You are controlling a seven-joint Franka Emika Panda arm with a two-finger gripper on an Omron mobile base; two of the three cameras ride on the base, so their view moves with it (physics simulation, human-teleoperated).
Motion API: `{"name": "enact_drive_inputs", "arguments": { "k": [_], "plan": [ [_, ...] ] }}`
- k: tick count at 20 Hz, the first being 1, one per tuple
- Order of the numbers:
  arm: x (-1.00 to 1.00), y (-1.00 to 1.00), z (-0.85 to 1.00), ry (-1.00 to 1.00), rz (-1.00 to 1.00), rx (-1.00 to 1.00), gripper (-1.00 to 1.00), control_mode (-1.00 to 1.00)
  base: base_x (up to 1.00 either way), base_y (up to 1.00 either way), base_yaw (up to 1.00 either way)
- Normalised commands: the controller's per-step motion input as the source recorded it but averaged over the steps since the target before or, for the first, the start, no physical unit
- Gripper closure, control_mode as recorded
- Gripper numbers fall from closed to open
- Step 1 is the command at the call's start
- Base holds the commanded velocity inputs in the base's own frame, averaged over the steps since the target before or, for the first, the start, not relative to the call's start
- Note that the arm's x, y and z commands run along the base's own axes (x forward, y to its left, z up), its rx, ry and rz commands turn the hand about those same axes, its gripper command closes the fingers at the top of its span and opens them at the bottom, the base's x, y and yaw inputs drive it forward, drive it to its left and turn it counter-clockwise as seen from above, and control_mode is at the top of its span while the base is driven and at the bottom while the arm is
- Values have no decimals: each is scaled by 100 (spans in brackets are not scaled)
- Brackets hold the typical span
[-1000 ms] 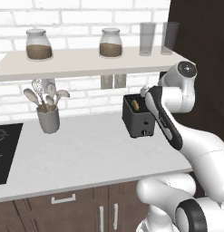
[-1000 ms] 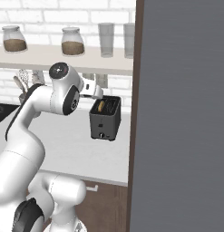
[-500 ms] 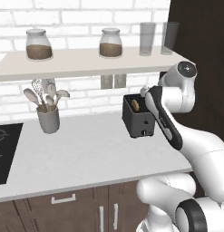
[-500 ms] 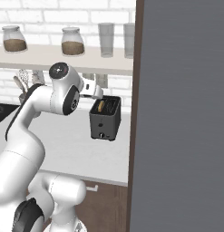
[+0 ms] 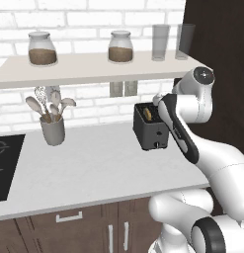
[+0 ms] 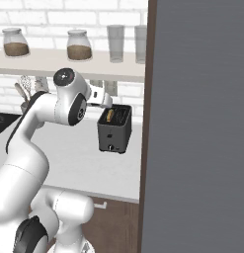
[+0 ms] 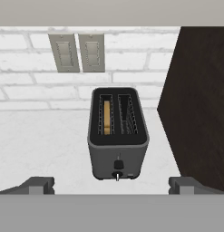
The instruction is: Start the toaster. Once the lever pops up, take the bread to the plate on the dining counter.
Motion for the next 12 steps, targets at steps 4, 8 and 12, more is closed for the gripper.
{"name": "enact_drive_inputs", "arguments": {
  "k": [4,8,12],
  "plan": [
    [0,0,0,0,0,0,-100,-100,0,0,0],
    [0,0,0,0,0,0,-100,-100,0,0,0],
    [0,0,0,0,0,0,-100,-100,0,0,0]
  ]
}}
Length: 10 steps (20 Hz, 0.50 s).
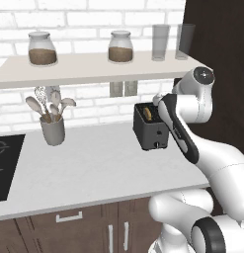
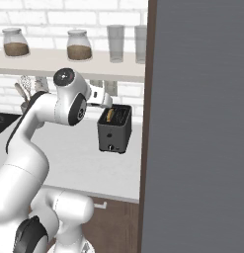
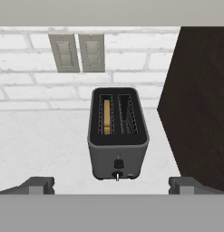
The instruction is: Start the toaster. Once the lever pops up, take the bread to the plate on the dining counter.
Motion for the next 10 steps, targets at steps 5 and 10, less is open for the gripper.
{"name": "enact_drive_inputs", "arguments": {
  "k": [5,10],
  "plan": [
    [0,0,0,0,0,0,-100,-100,0,0,0],
    [0,0,0,0,0,0,-100,-100,0,0,0]
  ]
}}
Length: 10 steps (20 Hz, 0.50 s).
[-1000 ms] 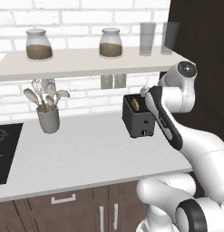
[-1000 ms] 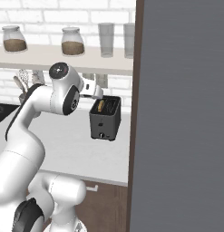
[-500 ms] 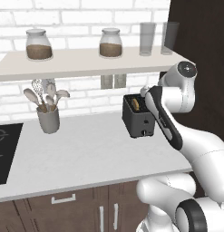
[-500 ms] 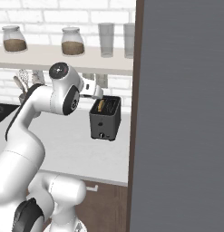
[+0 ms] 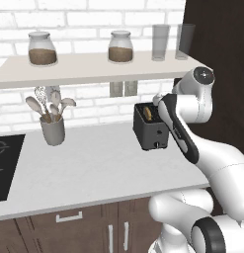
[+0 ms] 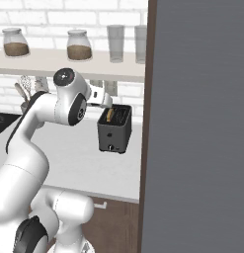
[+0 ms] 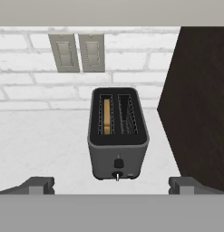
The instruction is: Start the toaster. Once the lever pops up, take the bread to the plate on the dining counter.
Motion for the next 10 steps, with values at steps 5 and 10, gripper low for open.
{"name": "enact_drive_inputs", "arguments": {
  "k": [5,10],
  "plan": [
    [0,0,0,0,0,0,-100,-100,0,0,0],
    [0,0,0,0,0,0,-100,-100,0,0,0]
  ]
}}
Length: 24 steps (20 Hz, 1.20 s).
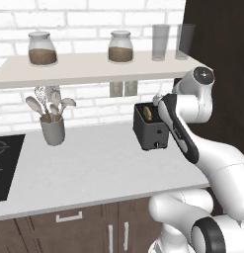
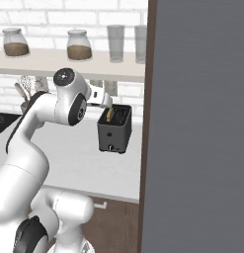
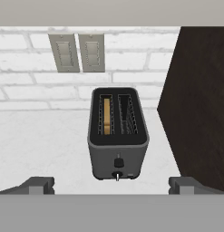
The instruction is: Start the toaster. Once the lever pops up, take the bread to the plate on the dining counter.
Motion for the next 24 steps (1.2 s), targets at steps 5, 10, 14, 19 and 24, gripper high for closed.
{"name": "enact_drive_inputs", "arguments": {
  "k": [5,10,14,19,24],
  "plan": [
    [0,0,0,0,0,0,-100,-100,0,0,0],
    [0,0,0,0,0,0,-100,-100,0,0,0],
    [0,0,0,0,0,0,-100,-100,0,0,0],
    [0,0,0,0,0,0,-100,-100,0,0,0],
    [0,0,0,0,0,0,-100,-100,0,0,0]
  ]
}}
